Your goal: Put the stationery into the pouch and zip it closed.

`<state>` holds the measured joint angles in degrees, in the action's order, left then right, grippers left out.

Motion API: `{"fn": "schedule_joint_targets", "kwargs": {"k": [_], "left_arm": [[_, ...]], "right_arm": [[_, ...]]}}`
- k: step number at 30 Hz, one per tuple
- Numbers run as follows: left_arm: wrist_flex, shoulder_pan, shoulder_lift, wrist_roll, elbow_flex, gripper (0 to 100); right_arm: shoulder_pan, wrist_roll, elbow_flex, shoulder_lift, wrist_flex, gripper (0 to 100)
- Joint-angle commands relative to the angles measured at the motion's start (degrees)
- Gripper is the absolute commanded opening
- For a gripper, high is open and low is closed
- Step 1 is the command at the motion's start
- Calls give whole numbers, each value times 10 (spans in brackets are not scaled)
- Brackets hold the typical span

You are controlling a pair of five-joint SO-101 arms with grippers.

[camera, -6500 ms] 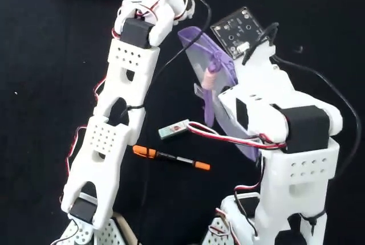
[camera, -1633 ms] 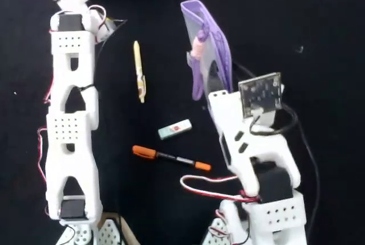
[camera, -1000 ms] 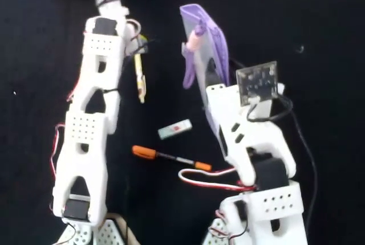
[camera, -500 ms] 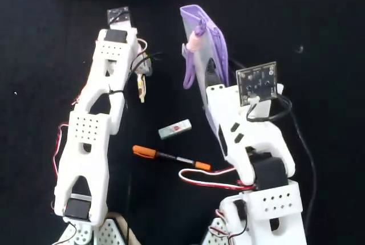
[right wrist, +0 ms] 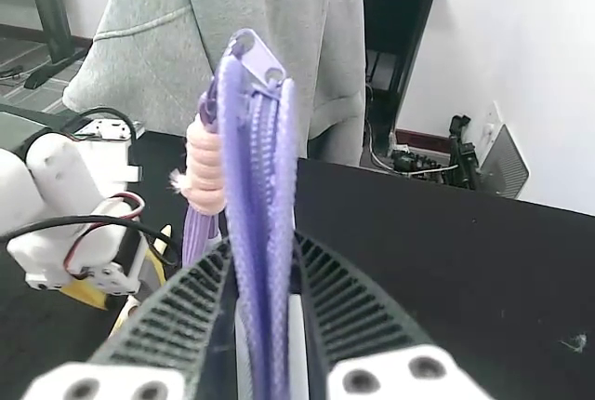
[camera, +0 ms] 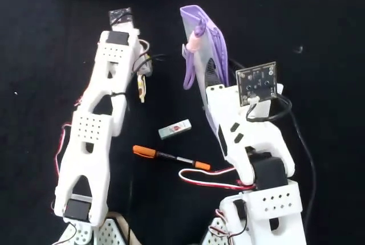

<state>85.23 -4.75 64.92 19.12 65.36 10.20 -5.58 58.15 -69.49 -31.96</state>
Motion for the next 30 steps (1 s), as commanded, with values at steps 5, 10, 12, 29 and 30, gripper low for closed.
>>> {"fn": "schedule_joint_targets", "kwargs": {"k": [5, 10, 12, 29, 30], "left_arm": [[40, -6, 55, -5, 83, 91], [55, -1, 68, -4, 123, 57], [58, 0, 68, -4, 139, 27], [114, 49, 59, -5, 301, 29], [108, 48, 50, -5, 301, 29]], "right_arm": [[5, 5, -8, 1, 14, 11], [4, 5, -8, 1, 14, 11], [4, 5, -8, 1, 14, 11], [6, 5, -8, 1, 14, 11], [6, 5, -7, 1, 14, 11]]}}
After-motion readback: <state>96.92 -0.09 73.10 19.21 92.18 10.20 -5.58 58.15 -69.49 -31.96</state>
